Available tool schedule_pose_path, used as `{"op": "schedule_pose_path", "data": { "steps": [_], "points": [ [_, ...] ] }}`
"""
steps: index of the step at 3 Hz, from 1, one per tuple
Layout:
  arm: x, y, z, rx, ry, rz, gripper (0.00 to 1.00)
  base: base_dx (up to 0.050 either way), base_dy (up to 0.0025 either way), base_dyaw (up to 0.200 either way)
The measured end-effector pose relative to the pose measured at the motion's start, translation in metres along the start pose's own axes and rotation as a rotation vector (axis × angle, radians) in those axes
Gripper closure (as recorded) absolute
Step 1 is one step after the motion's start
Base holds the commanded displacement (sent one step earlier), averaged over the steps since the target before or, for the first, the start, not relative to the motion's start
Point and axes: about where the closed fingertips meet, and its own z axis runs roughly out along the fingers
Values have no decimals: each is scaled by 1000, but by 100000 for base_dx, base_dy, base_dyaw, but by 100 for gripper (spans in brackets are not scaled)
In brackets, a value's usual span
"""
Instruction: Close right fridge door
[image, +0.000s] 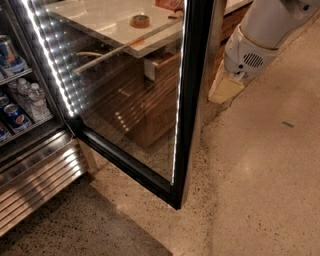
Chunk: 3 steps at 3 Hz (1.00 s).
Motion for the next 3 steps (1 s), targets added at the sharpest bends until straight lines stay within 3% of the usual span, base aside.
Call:
{"op": "schedule_pose_path", "data": {
  "steps": [1,2,3],
  "points": [
    [-16,-52,-3,8,27,57,100,0,0,0],
    [-16,-52,-3,8,27,57,100,-2088,-190,18194],
    [-16,-52,-3,8,27,57,100,-6,9,18504]
  ]
}}
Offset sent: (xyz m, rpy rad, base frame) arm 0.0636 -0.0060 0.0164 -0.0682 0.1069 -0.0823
